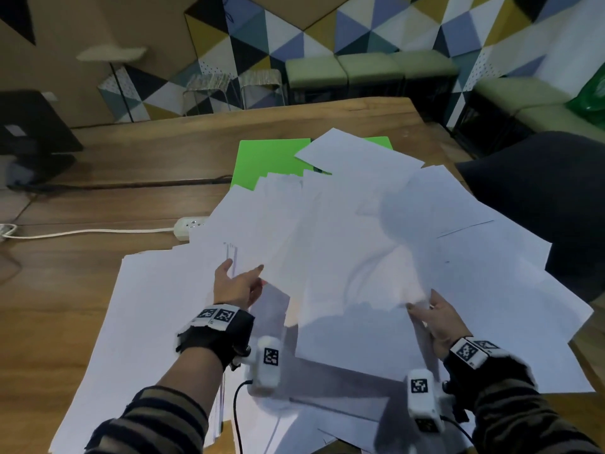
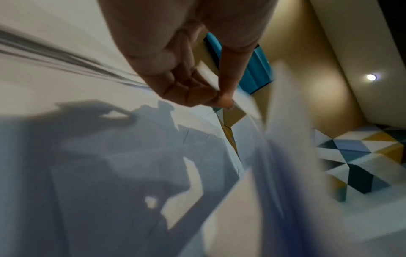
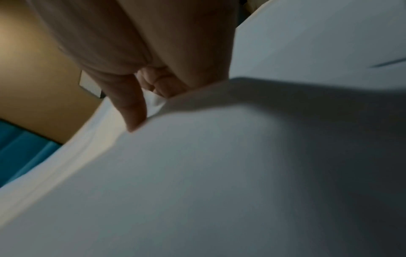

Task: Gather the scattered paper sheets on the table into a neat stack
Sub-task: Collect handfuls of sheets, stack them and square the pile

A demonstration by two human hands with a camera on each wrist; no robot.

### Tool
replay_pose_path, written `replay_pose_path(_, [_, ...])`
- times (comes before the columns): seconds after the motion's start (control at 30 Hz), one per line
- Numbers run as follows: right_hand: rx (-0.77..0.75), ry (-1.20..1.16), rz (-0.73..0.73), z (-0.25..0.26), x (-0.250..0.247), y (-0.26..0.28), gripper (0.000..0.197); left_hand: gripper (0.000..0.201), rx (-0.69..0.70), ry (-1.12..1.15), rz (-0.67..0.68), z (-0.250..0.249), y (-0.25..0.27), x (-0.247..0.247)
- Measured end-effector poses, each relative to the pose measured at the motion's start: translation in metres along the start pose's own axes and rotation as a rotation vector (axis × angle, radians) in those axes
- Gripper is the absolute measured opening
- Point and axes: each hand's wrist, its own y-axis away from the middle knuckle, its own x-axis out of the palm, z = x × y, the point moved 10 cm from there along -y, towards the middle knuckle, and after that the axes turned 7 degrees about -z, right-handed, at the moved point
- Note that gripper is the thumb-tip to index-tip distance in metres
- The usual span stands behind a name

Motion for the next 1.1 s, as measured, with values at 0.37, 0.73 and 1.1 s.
replay_pose_path(0.37, [-0.01,0.371,-0.043,0.011,0.007,0.003,0.034,0.035,-0.057,-0.833,0.501,0.042,0.032,0.004])
replay_pose_path(0.73, [-0.055,0.393,0.016,0.012,0.024,0.004,0.024,0.049,0.041,-1.018,0.749,0.051,0.06,0.023])
replay_pose_path(1.1, [-0.069,0.355,0.167,0.011,0.043,0.022,0.023,0.011,0.142,-0.888,0.296,0.025,0.018,0.013])
